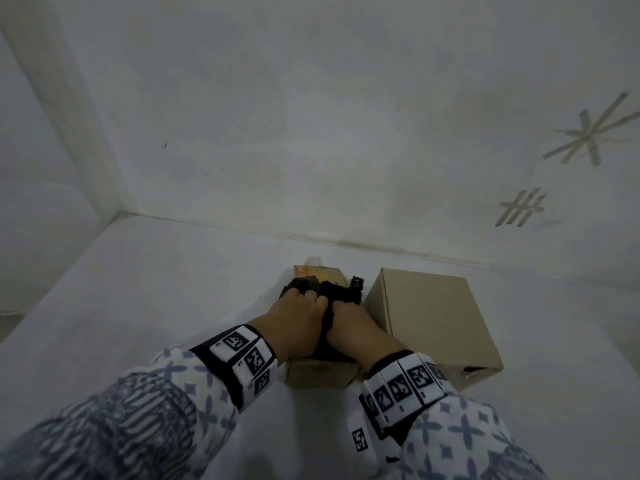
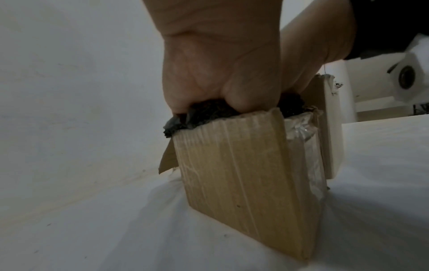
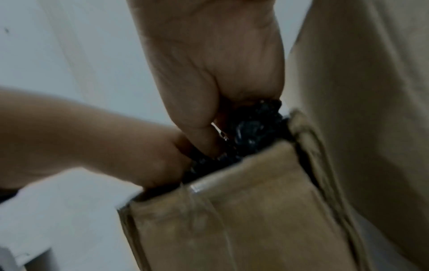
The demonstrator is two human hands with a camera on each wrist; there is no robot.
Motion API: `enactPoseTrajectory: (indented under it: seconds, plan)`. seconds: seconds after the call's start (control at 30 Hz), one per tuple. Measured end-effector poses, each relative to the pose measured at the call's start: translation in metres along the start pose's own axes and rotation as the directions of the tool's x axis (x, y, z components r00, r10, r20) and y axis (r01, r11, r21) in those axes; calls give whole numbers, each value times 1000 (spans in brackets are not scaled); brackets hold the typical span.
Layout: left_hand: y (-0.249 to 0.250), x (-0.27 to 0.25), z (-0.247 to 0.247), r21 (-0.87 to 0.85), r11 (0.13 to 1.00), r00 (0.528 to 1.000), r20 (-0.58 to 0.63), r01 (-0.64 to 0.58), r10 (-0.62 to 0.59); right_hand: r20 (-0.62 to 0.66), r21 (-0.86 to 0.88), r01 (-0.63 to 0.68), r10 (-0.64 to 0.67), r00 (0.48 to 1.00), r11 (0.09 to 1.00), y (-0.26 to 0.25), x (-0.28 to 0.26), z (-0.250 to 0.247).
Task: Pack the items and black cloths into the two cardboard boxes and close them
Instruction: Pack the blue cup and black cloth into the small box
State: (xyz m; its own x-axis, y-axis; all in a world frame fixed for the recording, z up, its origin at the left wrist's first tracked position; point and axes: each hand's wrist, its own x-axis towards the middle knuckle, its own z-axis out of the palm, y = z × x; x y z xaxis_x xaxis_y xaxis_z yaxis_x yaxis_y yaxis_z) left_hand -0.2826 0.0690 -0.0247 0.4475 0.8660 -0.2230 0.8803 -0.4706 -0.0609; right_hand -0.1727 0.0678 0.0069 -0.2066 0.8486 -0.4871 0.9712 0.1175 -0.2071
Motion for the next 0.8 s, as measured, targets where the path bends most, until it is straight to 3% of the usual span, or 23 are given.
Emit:
enactPoseTrajectory:
  seconds: [0.1,0.27,0.4,0.5,0.57,0.67,0.73,0.8]
  plan:
    - [-4,-4,4,6,998,996,-53,67,-67,-88,-87,20,-28,996,996,3,-15,-12]
    - [-9,-12,1,-87,989,987,-94,119,-127,12,-81,115,-115,993,990,2,-18,13]
    - [-14,-14,-2,-342,939,998,-47,25,-44,34,-66,87,-85,996,994,5,-19,23]
    - [-15,-17,-9,-462,887,1000,5,-9,13,73,-60,25,-20,997,998,8,-14,0]
    - [-14,-19,-11,-439,899,1000,19,-11,22,-20,-8,-85,85,996,996,11,-5,-18]
    - [-6,-21,-8,-384,923,999,-34,-7,-7,-198,54,-37,46,979,998,9,4,-22]
    - [-1,-19,-4,-329,944,997,-61,33,-56,-117,7,2,-1,993,1000,4,5,-8]
    - [0,-17,-3,-171,976,986,-77,135,-149,-25,-24,-3,2,1000,1000,0,6,5]
